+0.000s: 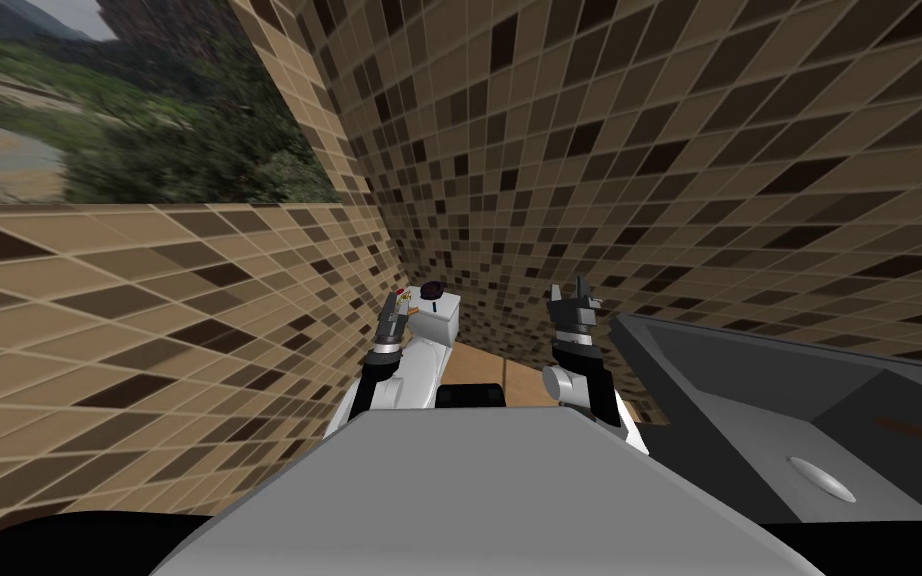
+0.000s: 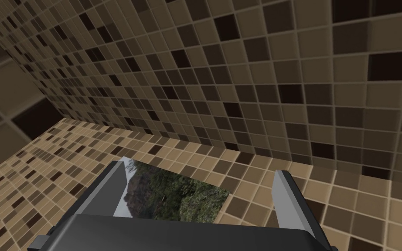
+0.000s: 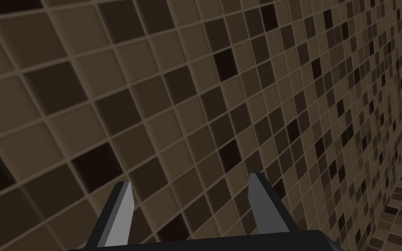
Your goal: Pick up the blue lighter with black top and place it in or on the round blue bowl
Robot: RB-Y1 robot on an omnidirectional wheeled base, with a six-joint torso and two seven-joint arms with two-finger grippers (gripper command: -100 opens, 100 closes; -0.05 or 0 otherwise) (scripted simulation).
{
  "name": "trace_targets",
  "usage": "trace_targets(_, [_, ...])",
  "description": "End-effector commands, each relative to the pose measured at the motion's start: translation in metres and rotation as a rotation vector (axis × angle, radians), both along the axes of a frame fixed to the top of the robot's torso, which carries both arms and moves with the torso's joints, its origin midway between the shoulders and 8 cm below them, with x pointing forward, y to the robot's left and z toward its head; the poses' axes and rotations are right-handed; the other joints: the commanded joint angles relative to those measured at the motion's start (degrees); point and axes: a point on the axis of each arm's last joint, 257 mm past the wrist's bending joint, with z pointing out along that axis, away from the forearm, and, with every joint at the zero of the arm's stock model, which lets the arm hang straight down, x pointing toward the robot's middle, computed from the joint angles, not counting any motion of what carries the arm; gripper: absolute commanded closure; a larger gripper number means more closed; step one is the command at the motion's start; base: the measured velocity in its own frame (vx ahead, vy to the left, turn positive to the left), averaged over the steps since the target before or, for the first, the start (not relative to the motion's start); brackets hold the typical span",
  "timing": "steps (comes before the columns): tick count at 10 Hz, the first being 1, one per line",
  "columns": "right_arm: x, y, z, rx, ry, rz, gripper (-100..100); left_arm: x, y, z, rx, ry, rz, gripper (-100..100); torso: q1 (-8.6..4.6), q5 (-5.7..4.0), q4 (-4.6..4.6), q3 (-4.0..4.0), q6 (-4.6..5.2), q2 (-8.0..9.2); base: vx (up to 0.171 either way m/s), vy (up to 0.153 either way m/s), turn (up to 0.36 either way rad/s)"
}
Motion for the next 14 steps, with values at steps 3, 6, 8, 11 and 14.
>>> trace_targets(3, [0.0, 0.0, 0.0, 0.0, 0.0, 0.0, 0, 0.0, 0.0, 0.0, 0.001, 0.001, 0.0, -100, 0.02, 0.0, 0.0, 0.01, 0.0, 0.01, -0.002, 0.002, -0.008])
trace_targets(6, [0.0, 0.0, 0.0, 0.0, 0.0, 0.0, 0, 0.0, 0.0, 0.0, 0.001, 0.001, 0.0, -100, -0.01, 0.0, 0.0, -0.01, 0.0, -0.01, 0.005, -0.005, 0.016])
trace_targets(8, [0.0, 0.0, 0.0, 0.0, 0.0, 0.0, 0, 0.005, -0.004, -0.017, 0.055, 0.032, -0.002, -100, -0.01, 0.0, -0.01, -0.01, 0.0, -0.02, -0.015, 0.016, -0.05])
trace_targets(11, [0.0, 0.0, 0.0, 0.0, 0.0, 0.0, 0, 0.007, -0.006, -0.022, 0.076, 0.043, -0.003, -100, 0.12, 0.03, 0.03, 0.06, 0.01, 0.11, -0.023, 0.025, -0.078])
trace_targets(14, [0.0, 0.0, 0.0, 0.0, 0.0, 0.0, 0, 0.007, -0.006, -0.022, 0.076, 0.043, -0.003, -100, -0.01, 0.0, 0.0, -0.01, 0.0, -0.02, 0.006, -0.006, 0.019])
